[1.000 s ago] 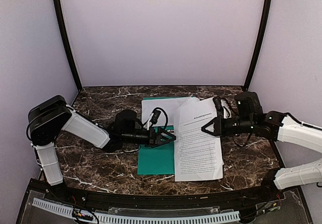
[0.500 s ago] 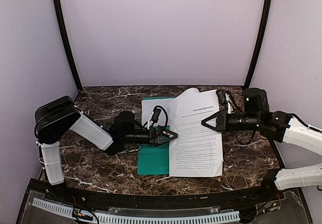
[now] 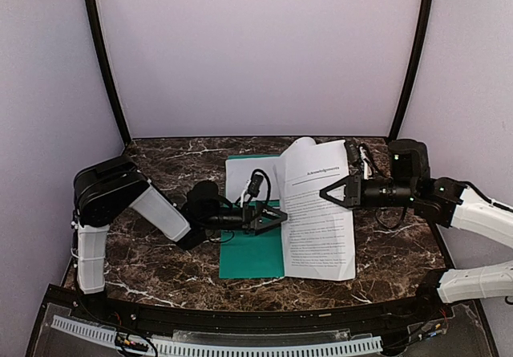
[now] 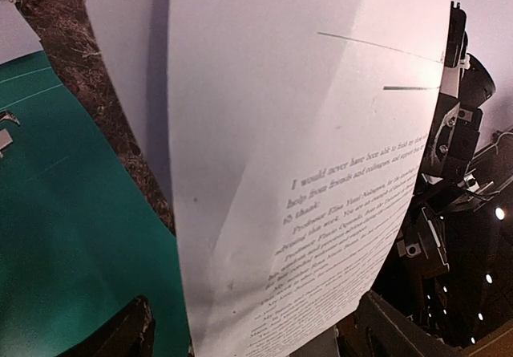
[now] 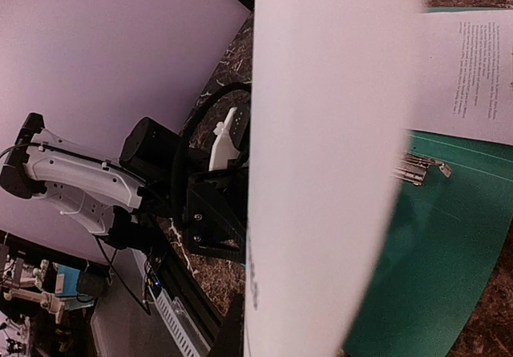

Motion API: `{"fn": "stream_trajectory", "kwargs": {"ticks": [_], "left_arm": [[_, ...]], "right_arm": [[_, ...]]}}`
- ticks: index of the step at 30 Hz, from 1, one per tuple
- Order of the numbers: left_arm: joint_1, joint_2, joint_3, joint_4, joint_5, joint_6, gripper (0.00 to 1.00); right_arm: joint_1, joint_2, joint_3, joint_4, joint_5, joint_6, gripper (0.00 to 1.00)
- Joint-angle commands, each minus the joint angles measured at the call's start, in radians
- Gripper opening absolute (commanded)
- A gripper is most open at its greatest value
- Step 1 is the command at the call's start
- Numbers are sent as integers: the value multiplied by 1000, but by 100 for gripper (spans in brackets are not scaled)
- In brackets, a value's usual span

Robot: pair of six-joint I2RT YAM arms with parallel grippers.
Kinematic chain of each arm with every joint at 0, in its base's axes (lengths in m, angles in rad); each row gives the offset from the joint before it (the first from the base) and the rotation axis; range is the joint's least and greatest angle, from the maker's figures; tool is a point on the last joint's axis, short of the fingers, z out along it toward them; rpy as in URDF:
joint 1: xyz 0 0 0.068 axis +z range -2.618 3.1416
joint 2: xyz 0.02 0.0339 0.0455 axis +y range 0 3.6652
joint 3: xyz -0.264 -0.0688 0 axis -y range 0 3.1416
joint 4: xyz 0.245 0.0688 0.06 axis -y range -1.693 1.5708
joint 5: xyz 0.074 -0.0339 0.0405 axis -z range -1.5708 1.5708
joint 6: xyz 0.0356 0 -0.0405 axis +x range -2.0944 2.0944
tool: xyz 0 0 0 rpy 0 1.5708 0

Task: Put the files into the folder
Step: Pass from the right arm to the left

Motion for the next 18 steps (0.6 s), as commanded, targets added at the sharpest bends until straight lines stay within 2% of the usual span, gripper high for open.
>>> {"fn": "stream_trajectory", "kwargs": {"ticks": [1, 10, 18], "left_arm": [[-13, 13, 64, 103, 62, -35, 87], [-13, 23, 49, 58, 7, -5, 86], [1, 30, 23, 85, 4, 8, 86]], "right_arm": [[-8, -1, -16, 44, -16, 12, 3], [-12, -26, 3, 39, -19, 19, 2], [-11, -35, 4, 60, -48, 41, 2]]}}
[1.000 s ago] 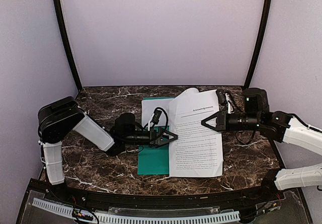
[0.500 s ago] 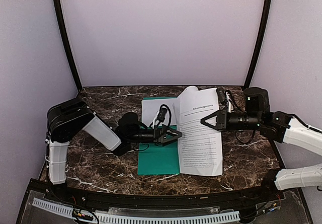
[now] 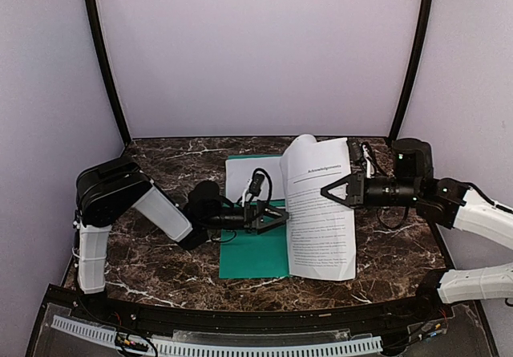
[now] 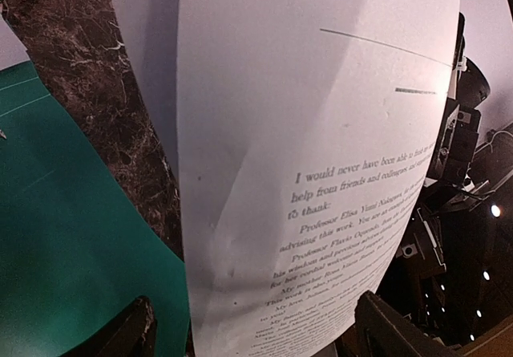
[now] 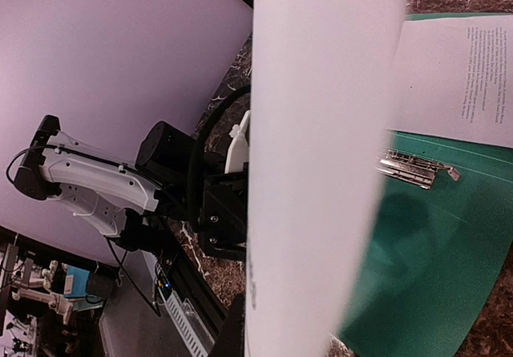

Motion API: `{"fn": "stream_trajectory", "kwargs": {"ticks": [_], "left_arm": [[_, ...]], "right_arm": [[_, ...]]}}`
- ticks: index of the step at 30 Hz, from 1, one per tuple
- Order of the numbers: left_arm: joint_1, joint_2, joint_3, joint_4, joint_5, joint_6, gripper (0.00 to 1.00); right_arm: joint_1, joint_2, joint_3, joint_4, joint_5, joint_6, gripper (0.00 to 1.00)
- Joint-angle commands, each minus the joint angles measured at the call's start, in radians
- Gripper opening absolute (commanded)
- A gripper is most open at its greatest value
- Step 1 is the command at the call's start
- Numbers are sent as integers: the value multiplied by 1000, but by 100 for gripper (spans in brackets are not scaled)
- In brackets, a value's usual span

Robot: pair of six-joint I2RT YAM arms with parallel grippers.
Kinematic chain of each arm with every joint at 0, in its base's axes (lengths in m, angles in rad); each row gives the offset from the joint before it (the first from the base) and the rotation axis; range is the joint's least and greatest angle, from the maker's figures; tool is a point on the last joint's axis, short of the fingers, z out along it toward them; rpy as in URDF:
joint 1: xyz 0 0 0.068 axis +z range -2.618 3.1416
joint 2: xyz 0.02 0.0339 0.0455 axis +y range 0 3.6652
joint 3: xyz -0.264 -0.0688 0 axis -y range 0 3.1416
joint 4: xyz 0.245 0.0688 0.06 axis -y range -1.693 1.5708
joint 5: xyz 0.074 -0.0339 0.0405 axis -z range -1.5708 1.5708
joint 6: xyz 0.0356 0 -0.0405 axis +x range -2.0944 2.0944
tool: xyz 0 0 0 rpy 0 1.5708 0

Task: Put the files into the folder
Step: Pass from the right arm to the left

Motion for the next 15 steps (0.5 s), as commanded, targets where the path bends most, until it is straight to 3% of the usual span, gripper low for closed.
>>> {"fn": "stream_trajectory", "kwargs": {"ticks": [1, 15], "left_arm": [[6, 8, -9, 56, 7, 23, 86], [-1, 56, 35, 202, 70, -61, 88]], "right_arm": [[-7, -10, 9, 60, -37, 27, 2], [-7, 3, -43, 151, -74, 75, 2]]}}
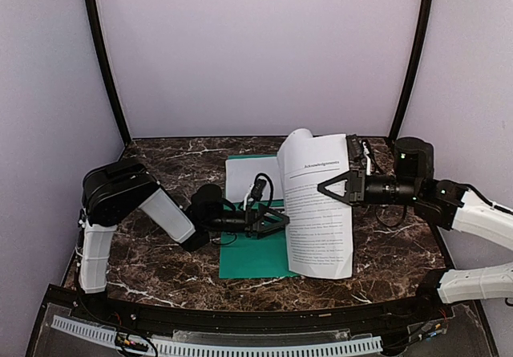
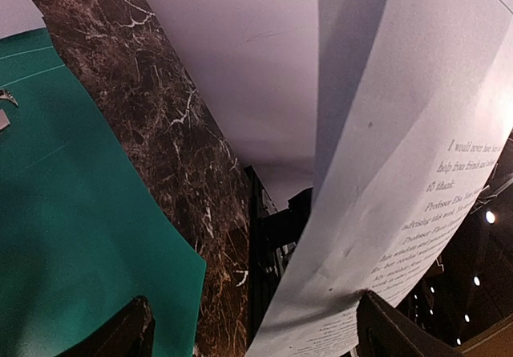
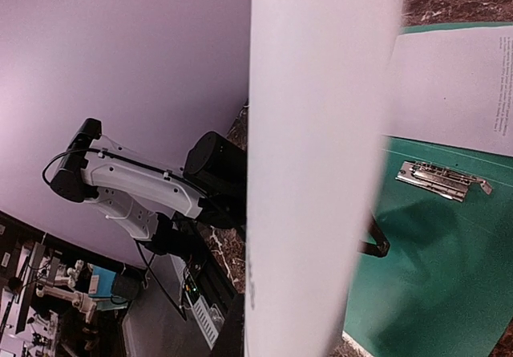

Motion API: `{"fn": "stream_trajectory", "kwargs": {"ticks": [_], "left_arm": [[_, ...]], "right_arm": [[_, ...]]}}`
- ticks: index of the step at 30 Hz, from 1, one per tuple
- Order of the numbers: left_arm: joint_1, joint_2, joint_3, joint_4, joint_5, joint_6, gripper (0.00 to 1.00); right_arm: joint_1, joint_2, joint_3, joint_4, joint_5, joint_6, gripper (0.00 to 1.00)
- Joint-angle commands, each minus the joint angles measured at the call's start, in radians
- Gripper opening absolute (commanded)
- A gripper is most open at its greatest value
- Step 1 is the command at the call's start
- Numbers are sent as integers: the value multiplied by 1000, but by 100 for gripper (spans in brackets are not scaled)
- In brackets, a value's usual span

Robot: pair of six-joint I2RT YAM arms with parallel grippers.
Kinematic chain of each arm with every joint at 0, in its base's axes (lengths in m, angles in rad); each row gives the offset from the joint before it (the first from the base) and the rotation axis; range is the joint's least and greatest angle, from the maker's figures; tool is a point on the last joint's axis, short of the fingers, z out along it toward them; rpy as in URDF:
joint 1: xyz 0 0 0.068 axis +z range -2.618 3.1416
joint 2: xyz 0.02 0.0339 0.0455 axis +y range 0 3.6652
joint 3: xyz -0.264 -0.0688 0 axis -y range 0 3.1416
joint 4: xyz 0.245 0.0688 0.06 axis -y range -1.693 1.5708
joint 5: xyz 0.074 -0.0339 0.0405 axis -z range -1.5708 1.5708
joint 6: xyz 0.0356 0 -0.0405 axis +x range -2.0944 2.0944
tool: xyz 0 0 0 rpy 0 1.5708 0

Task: Put the files into the folder
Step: Pass from the right arm to the left

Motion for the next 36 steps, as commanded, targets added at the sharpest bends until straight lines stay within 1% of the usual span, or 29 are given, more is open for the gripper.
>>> {"fn": "stream_trajectory", "kwargs": {"ticks": [1, 8, 12, 16, 19, 20, 21, 22, 23, 24, 27, 29, 31, 36], "left_arm": [[-7, 9, 28, 207, 47, -47, 88], [-21, 29, 75, 292, 84, -102, 88], [-21, 37, 92, 303, 90, -122, 87], [-21, 38, 90, 304, 90, -124, 83], [-22, 37, 91, 304, 92, -125, 71], [-22, 37, 93, 304, 93, -126, 65], [-22, 37, 93, 304, 94, -126, 62], [-22, 37, 94, 304, 94, -126, 55], [-22, 37, 94, 304, 96, -126, 52], [-22, 37, 95, 304, 97, -126, 47], [-22, 36, 98, 304, 100, -129, 38], [-20, 34, 96, 304, 102, -132, 29], [-19, 30, 90, 304, 102, -133, 22], [-2, 6, 47, 304, 91, -136, 14]], "right_arm": [[-7, 3, -34, 46, -5, 14, 2], [-7, 16, -47, 26, 20, 7, 2], [-9, 14, -44, 18, 25, 4, 2], [-15, 15, -37, -4, 33, -1, 2], [-19, 10, -31, -33, 50, -5, 2], [-21, 10, -28, -46, 58, -7, 2], [-21, 8, -25, -59, 65, -9, 3], [-22, 9, -21, -73, 72, -11, 3], [-23, 8, -20, -85, 77, -13, 3], [-24, 8, -19, -97, 85, -16, 3], [-26, 12, -27, -111, 89, -20, 3], [-28, 22, -30, -119, 96, -24, 4], [-30, 30, -31, -142, 105, -32, 4], [-31, 41, -21, -205, 147, -60, 7]]}}
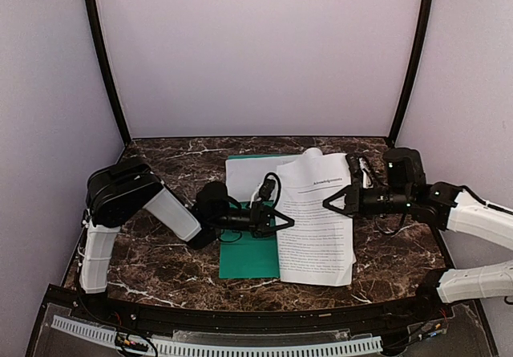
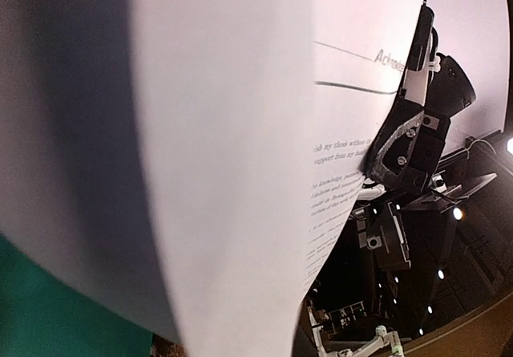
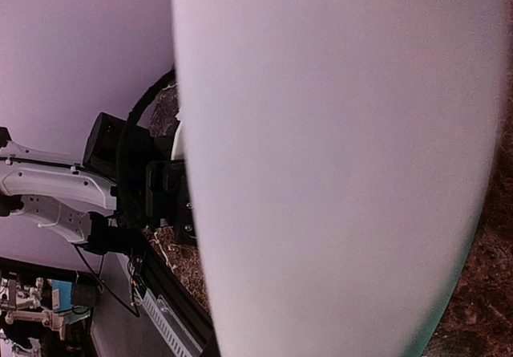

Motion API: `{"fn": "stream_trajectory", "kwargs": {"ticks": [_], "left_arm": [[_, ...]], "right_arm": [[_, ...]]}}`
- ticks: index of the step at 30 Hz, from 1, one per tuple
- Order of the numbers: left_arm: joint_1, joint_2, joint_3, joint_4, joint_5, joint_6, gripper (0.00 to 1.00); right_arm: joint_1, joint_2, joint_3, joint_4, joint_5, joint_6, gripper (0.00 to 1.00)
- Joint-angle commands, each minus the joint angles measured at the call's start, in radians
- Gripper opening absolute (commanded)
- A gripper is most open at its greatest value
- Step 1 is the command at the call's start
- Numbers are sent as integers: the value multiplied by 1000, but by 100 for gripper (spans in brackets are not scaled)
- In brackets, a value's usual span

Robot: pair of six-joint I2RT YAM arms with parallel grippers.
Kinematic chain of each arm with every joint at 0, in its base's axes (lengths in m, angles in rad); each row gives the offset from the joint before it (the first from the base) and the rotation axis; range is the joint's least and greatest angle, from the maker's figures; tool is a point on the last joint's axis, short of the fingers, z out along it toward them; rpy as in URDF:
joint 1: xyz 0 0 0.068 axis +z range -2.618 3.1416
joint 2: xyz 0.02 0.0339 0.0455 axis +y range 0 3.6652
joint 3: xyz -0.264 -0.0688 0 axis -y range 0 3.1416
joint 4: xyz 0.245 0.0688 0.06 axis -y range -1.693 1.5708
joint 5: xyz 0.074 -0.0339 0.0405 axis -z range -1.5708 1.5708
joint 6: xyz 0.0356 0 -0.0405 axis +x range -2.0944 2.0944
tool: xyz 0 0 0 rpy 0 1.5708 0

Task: Put the files into the folder
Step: Pass from the right arm to the left, then adjust the file in the folder with some files.

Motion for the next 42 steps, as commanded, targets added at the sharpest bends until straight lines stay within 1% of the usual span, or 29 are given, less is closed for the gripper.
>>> {"fn": "stream_trajectory", "kwargs": {"ticks": [1, 3, 7, 12, 16, 17, 20, 23, 26, 32, 35, 37, 42], "left_arm": [[17, -32, -46, 285, 5, 2, 11], [22, -47, -62, 255, 2, 14, 8], [22, -98, -102, 122, -14, 85, 1], [22, -216, -154, -145, -58, 208, 1], [23, -281, -161, -340, -104, 290, 1], [23, -290, -158, -362, -110, 306, 1], [23, -298, -145, -454, -128, 317, 1], [23, -303, -128, -523, -127, 303, 1], [23, -318, -108, -592, -130, 300, 1], [24, -374, -56, -846, -180, 360, 1], [24, -381, -14, -1025, -215, 379, 1], [24, -391, 5, -1107, -243, 394, 1], [24, -418, 37, -1230, -289, 412, 1]], "right_arm": [[-7, 12, 21, -76, 57, -38, 8], [-7, 27, 32, -112, 83, -50, 12], [-5, 76, 44, -166, 114, -74, 21], [-1, 93, -3, -169, 166, -80, 40], [-1, 99, -40, -152, 195, -84, 50], [-2, 102, -46, -150, 201, -83, 52], [-2, 110, -67, -143, 215, -84, 66], [-5, 116, -88, -126, 220, -84, 76], [-12, 133, -115, -83, 198, -81, 80], [-24, 191, -205, 97, 95, -57, 86], [-27, 227, -222, 156, 70, -47, 87], [-27, 250, -222, 186, 53, -45, 87], [-27, 306, -234, 276, 13, -47, 87]]}}
